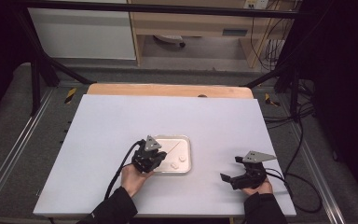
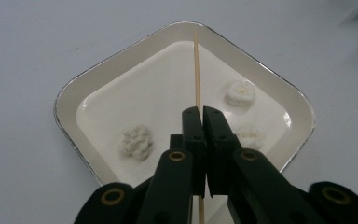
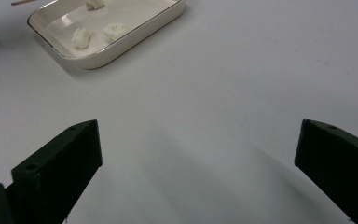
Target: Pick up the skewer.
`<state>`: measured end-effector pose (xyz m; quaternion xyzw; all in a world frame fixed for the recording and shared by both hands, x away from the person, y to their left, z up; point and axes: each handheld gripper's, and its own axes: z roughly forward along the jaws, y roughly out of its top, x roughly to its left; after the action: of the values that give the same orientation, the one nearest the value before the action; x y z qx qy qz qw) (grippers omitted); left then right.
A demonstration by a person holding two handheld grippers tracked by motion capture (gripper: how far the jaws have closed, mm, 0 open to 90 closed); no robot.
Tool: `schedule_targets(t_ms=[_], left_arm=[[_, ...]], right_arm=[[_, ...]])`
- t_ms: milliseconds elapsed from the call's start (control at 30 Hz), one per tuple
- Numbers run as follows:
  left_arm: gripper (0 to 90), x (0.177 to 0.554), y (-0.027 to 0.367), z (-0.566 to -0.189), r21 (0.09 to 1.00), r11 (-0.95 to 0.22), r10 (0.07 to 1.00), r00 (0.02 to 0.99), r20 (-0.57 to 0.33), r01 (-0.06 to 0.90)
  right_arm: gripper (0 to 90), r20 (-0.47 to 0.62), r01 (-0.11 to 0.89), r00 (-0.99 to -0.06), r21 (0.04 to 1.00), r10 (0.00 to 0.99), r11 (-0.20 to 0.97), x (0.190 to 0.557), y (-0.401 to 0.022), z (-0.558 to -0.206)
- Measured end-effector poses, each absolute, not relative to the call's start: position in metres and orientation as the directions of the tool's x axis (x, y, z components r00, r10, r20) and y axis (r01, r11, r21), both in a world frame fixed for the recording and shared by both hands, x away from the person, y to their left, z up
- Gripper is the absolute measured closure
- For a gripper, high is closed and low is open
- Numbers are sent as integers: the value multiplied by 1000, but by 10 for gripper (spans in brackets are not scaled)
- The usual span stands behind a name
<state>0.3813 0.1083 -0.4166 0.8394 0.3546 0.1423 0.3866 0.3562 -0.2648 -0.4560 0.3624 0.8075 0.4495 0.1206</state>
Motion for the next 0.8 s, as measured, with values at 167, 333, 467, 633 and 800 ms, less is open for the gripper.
schedule_targets(t_ms=[167,333,467,633,800], left_arm=[[883,380,114,-413,745,-469,671,740,-48,475],[883,379,119,-411,743,-481,646,761,-57,465],[883,378,120,-409,742,-496,629,776,-51,451],[883,376,121,-406,737,-517,610,792,-39,435],[883,375,122,-402,733,-532,591,806,-36,423]], right_arm=[[11,104,459,-720,813,686,358,355,-258,-453],[11,48,427,-738,806,673,411,355,-249,-450],[11,8,398,-754,801,657,447,355,-240,-446],[12,-35,366,-773,791,634,490,355,-228,-443],[13,-89,323,-790,780,606,536,353,-216,-438]])
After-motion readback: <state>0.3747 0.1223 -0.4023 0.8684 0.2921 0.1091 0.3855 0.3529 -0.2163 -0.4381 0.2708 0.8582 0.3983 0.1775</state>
